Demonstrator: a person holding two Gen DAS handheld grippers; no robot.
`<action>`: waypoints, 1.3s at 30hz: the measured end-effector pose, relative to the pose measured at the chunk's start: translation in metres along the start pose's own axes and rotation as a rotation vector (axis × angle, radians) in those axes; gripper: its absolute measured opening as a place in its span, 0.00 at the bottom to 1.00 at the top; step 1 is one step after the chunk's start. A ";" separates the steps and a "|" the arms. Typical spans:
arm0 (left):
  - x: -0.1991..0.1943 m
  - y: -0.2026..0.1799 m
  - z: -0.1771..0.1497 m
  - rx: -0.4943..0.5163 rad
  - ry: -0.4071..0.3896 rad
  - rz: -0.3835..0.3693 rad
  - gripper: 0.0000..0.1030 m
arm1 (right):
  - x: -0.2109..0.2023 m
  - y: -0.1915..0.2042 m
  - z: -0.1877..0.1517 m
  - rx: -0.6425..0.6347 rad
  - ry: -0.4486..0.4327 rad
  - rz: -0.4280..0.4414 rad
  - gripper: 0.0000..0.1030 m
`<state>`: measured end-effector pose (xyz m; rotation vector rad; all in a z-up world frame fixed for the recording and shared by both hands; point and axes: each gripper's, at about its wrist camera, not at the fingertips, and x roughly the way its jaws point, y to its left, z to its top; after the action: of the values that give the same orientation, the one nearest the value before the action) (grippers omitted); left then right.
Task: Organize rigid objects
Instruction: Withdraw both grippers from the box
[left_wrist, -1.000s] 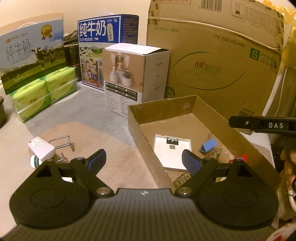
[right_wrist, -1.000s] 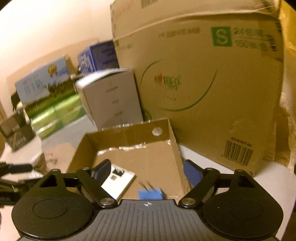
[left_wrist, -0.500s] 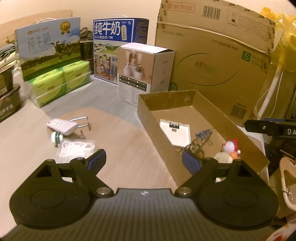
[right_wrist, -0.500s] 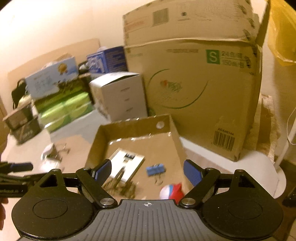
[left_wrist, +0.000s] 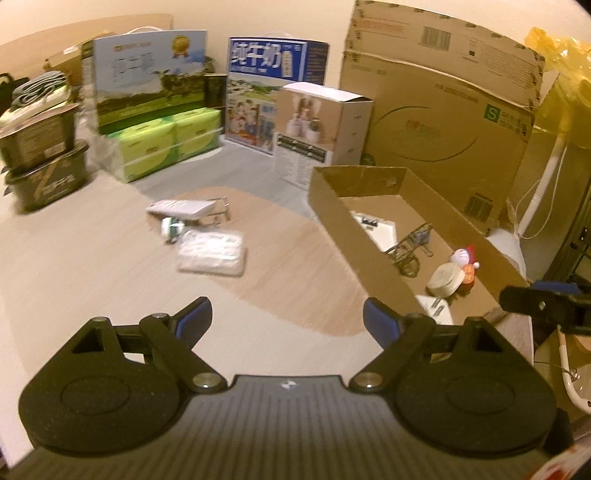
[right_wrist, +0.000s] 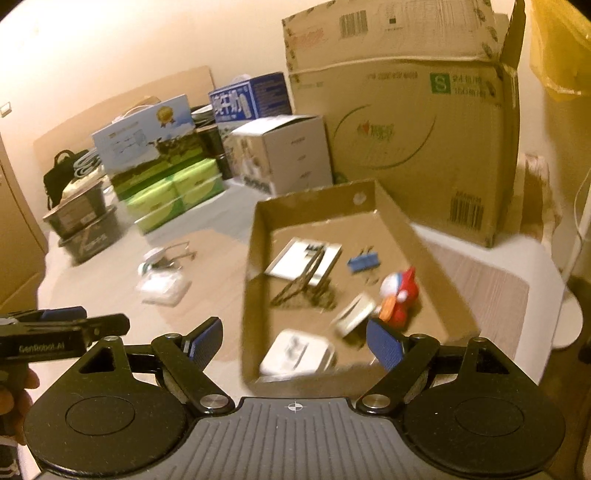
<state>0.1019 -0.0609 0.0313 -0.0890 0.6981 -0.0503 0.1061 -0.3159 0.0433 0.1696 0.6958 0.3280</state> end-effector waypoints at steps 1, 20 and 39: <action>-0.003 0.004 -0.002 -0.004 0.000 0.006 0.85 | -0.001 0.004 -0.003 -0.001 0.004 0.003 0.82; -0.037 0.075 -0.027 -0.098 -0.005 0.116 0.85 | -0.006 0.057 -0.031 -0.044 0.035 0.065 0.82; -0.020 0.120 -0.022 -0.108 0.008 0.177 0.85 | 0.035 0.101 -0.032 -0.106 0.067 0.128 0.82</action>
<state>0.0745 0.0582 0.0152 -0.1302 0.7140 0.1564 0.0864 -0.2075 0.0247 0.1032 0.7336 0.4941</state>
